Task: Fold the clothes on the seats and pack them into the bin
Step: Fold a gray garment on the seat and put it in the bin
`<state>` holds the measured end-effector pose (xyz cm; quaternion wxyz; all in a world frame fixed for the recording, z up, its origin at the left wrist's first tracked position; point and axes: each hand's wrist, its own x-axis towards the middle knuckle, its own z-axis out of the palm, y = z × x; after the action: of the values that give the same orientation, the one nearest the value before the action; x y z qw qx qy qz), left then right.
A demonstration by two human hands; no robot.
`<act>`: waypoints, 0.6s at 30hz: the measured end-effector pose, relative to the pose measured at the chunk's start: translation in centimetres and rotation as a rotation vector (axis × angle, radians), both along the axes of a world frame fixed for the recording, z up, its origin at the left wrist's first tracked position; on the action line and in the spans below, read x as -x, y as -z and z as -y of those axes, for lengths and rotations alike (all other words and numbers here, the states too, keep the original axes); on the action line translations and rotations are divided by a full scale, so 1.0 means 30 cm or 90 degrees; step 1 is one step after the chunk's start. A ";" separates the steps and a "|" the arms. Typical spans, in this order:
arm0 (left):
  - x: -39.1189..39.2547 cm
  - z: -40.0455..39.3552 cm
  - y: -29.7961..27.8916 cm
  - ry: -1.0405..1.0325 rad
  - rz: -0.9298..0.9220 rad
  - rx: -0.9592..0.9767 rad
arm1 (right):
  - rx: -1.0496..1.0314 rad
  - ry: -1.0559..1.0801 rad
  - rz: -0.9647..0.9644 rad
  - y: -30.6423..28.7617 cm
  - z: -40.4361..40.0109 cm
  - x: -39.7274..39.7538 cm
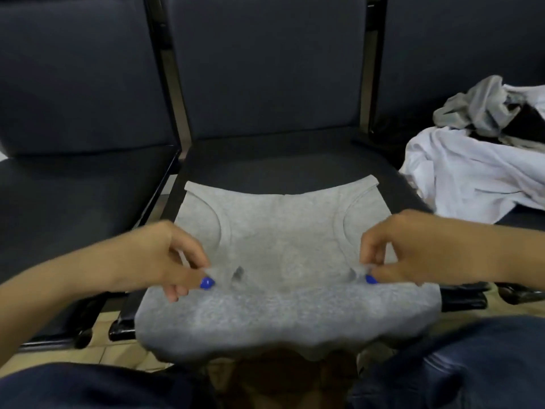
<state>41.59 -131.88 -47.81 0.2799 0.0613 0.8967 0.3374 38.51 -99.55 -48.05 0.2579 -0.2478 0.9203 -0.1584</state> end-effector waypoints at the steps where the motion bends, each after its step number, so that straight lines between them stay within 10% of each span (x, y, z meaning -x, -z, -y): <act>1: -0.002 0.000 0.015 0.033 0.038 0.028 | -0.032 -0.025 0.041 0.014 0.011 -0.002; 7: 0.220 0.067 0.135 -0.167 -0.037 0.113 | -0.060 0.026 0.118 0.053 0.092 0.131; 12: 0.445 0.141 0.250 -0.372 -0.332 0.164 | -0.092 0.196 -0.059 0.147 0.095 0.401; 18: 0.537 0.179 0.325 -0.379 -0.352 0.187 | -0.188 0.343 -0.246 0.254 -0.002 0.548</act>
<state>25.47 -137.26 -57.55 -0.0748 -0.1523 0.9551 0.2427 22.08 -99.48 -55.67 0.0613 0.0180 0.9973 -0.0364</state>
